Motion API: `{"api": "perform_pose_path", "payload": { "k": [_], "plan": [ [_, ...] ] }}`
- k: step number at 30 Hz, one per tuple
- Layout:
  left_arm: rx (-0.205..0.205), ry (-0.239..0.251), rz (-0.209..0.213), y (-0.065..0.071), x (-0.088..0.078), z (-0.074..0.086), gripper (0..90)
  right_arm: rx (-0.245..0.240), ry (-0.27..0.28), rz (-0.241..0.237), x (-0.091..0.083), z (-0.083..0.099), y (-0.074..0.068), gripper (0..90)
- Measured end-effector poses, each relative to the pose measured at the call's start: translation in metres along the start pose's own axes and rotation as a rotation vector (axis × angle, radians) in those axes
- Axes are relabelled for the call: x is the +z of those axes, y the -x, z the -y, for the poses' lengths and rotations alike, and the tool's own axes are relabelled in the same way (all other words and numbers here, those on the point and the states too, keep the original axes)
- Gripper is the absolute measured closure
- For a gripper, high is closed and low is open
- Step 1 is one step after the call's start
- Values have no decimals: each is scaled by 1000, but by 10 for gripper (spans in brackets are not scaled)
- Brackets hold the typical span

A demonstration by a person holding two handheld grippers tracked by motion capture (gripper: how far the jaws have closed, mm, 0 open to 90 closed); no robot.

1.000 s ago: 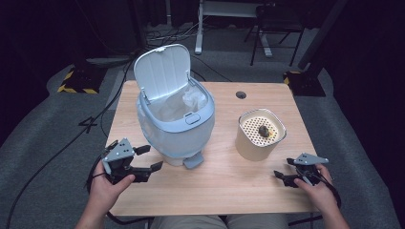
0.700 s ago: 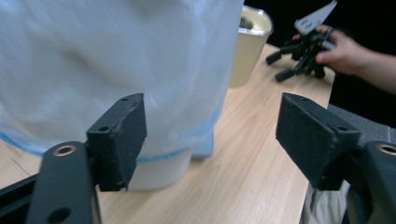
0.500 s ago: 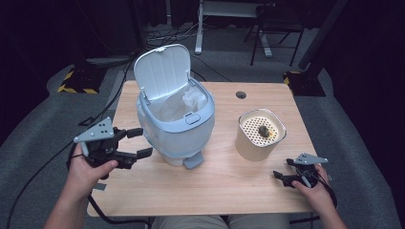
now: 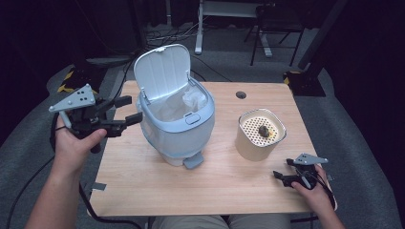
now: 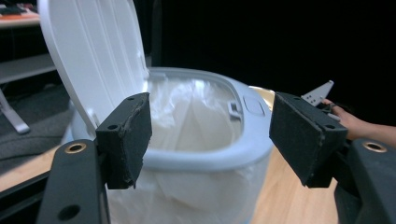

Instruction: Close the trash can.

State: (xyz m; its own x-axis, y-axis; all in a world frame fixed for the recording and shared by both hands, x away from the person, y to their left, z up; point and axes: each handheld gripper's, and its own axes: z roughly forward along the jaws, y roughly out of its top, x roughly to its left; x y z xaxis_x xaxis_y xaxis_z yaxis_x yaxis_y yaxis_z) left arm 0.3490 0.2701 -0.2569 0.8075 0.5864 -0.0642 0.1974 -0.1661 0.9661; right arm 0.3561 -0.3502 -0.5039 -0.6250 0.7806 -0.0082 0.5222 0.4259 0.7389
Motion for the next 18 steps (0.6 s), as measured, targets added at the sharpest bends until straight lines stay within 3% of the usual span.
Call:
{"api": "perform_pose_path", "payload": {
  "k": [4,11,18],
  "plan": [
    [-10,21,8,-9,2,-13,308,-1,0,-2,0,0,0,179],
    [-2,21,-20,-26,9,-28,309,-2,0,-4,0,0,-1,180],
    [-31,-7,-83,-45,15,-35,309,-4,1,-6,0,0,-1,180]
  ]
}}
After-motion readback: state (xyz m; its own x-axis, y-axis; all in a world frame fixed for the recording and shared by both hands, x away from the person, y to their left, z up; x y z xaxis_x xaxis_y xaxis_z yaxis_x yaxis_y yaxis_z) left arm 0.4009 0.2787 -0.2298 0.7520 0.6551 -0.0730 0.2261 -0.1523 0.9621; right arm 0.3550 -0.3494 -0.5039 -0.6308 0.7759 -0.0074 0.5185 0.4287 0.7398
